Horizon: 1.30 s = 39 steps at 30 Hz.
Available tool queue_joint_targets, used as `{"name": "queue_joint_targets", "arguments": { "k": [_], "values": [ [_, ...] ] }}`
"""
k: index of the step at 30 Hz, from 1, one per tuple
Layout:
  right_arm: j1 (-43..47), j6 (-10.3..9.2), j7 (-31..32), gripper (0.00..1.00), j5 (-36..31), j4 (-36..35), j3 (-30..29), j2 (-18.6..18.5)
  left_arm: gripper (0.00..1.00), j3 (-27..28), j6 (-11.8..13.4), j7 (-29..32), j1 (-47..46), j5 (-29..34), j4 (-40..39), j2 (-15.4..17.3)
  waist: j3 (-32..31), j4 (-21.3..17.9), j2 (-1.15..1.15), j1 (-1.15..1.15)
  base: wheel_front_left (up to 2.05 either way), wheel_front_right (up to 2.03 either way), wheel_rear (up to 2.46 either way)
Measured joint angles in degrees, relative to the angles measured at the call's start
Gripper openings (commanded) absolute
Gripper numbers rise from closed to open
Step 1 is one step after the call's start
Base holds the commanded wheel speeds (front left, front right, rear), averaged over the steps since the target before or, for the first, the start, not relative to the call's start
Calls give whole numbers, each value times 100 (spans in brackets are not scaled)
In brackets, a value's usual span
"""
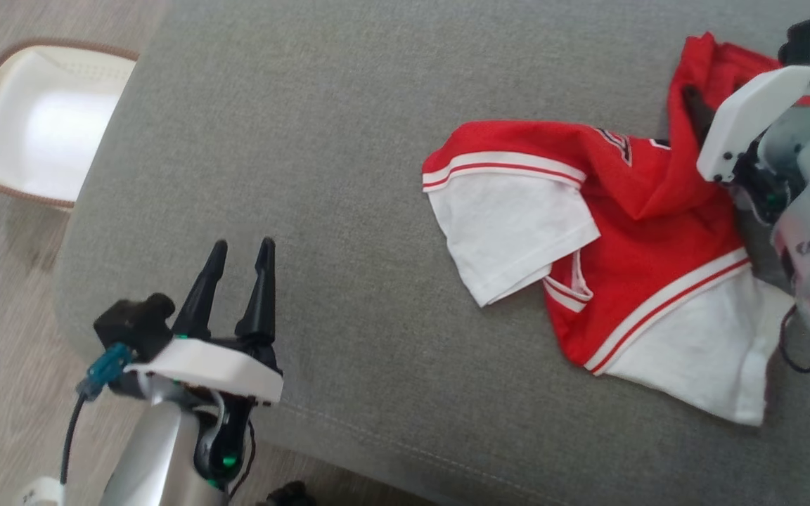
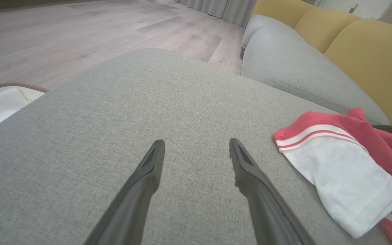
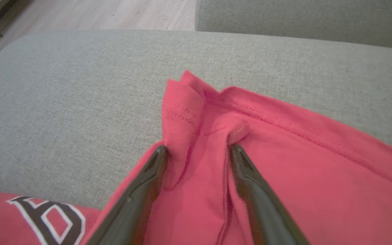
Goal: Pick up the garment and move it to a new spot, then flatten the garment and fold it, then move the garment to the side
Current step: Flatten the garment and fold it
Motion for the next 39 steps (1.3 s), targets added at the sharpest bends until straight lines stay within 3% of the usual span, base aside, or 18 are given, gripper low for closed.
{"name": "queue_joint_targets", "arguments": {
  "k": [1, 2, 5, 6, 10, 16, 22, 28, 39],
  "values": [
    [-26, 0, 3, 90, -2, 15, -13, -11, 100, -1, -5, 0, -35, -1, 0, -7, 31, 24, 0, 0, 0, 0, 0],
    [-51, 0, 5, 81, -7, 31, -24, -21, 100, -1, -7, 0, -64, -1, 0, -18, 57, 50, 0, 0, 0, 0, 0],
    [-87, 0, 4, 30, -47, 35, -58, -30, 100, 3, -8, 0, -120, -1, 5, -40, 115, 108, 0, 0, 0, 0, 0],
    [-87, 0, 5, 0, -65, 35, -78, -30, 100, 7, -11, 0, -122, -1, 13, -42, 129, 118, 0, 0, 0, 0, 0],
    [-87, 0, -102, 0, -154, 43, -116, -21, 100, 26, -12, 0, -121, -1, 86, -49, 126, 96, 0, 0, 0, 0, 0],
    [-81, 0, -837, 0, -245, 59, -137, 104, 100, 65, -13, 0, -117, 1, 140, -55, -47, -91, 0, 0, 0, 0, 0],
    [141, 0, -1024, 0, -101, -157, 12, 389, 100, 144, -13, 0, -55, 89, 174, -54, -379, -446, 0, -1, 0, 0, 0],
    [845, 0, -1018, 0, 98, -704, 353, 370, 100, 302, 32, 1, 343, 158, 155, 76, -786, -936, 0, -1, 0, 0, 0],
    [2182, 0, -372, 0, 410, -2139, 470, -497, 100, 444, 201, 64, 654, 153, -237, 256, -1327, -1964, 0, -1, 0, 0, 0]
  ]
}}
